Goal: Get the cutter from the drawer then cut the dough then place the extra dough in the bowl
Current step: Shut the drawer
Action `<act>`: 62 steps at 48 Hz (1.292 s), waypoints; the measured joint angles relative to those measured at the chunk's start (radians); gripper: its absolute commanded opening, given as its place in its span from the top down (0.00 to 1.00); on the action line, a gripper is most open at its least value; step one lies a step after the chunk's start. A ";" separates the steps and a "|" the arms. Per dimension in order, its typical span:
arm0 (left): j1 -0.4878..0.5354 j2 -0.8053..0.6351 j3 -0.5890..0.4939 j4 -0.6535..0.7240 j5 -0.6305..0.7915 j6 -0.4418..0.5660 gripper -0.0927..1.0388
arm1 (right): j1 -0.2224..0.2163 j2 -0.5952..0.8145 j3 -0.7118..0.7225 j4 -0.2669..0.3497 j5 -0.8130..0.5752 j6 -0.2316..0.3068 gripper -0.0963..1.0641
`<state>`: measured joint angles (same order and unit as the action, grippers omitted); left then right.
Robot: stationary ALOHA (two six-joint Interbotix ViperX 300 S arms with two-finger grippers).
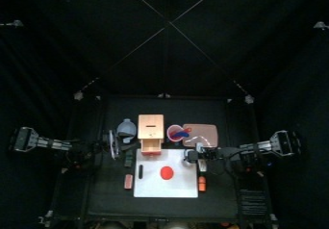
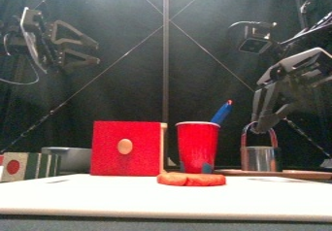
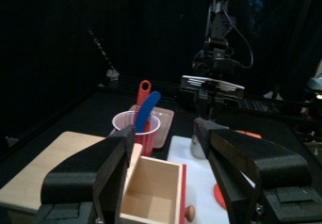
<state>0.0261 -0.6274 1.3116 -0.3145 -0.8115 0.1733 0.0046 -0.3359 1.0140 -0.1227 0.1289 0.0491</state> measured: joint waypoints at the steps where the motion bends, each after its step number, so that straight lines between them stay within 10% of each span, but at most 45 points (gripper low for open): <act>1: 0.000 0.002 0.000 0.000 0.000 0.000 0.13 | -0.002 0.000 0.000 0.003 0.000 0.002 0.47; 22: 0.005 0.002 0.000 -0.002 0.000 0.000 0.13 | -0.003 0.049 -0.025 0.218 -0.012 0.000 0.26; 45: 0.075 0.018 -0.086 -0.118 0.043 0.005 0.13 | -0.003 0.049 -0.086 0.106 -0.012 -0.002 0.25; 62: 0.331 0.172 -0.383 -0.048 0.588 0.015 0.14 | 0.006 0.072 -0.199 0.069 -0.006 -0.008 0.46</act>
<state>0.3574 -0.4556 0.9281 -0.3620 -0.2240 0.1887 0.0107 -0.2638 0.8145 -0.0537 0.1227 0.0414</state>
